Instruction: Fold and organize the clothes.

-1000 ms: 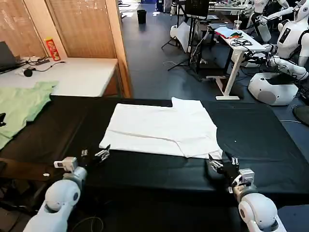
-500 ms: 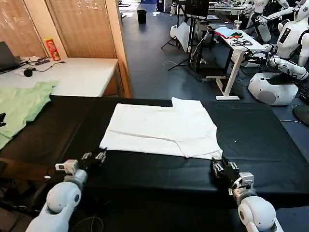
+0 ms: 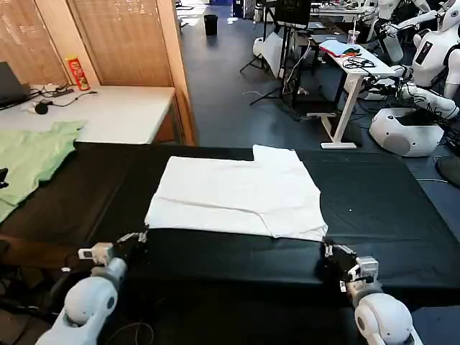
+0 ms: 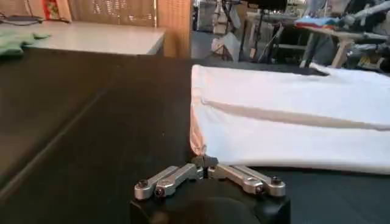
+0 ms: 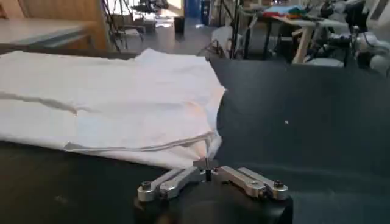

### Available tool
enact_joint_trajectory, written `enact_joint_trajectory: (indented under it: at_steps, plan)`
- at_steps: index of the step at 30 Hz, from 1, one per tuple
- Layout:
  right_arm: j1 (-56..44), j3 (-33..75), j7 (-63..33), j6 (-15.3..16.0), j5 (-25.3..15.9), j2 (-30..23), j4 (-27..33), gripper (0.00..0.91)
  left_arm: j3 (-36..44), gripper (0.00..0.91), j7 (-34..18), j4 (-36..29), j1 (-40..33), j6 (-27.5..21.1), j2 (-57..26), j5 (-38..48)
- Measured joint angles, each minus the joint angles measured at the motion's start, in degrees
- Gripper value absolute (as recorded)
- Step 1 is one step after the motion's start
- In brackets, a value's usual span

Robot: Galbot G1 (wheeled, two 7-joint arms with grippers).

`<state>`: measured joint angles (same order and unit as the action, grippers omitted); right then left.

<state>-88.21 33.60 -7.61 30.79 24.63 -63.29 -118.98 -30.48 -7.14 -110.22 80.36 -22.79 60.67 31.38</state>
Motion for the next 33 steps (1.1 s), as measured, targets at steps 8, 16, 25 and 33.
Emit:
enact_joint_trajectory:
  at_steps: [8, 16, 25, 33]
  plan:
    - [-4.57, 0.81, 0.0, 1.69, 0.08, 1.58, -3.77, 0.059, -3.08, 0.0, -1.56, -8.52, 10.21, -1.64, -1.14, -0.52]
    - [-6.04, 0.99, 0.16, 2.76, 0.08, 1.82, -5.16, 0.351, -4.12, 0.878, -2.95, -12.57, 15.47, -2.51, -0.59, -0.72]
    - [-9.11, 3.18, -0.31, 3.41, 1.58, 2.61, -9.95, 0.878, -6.32, 0.878, -3.05, -15.27, 18.16, -5.96, 0.04, -2.27]
    - [-4.35, 5.73, 0.23, 0.11, 6.06, 5.58, -10.77, 0.878, -11.59, 0.878, -0.46, -18.93, 18.8, -8.34, -0.49, -0.94]
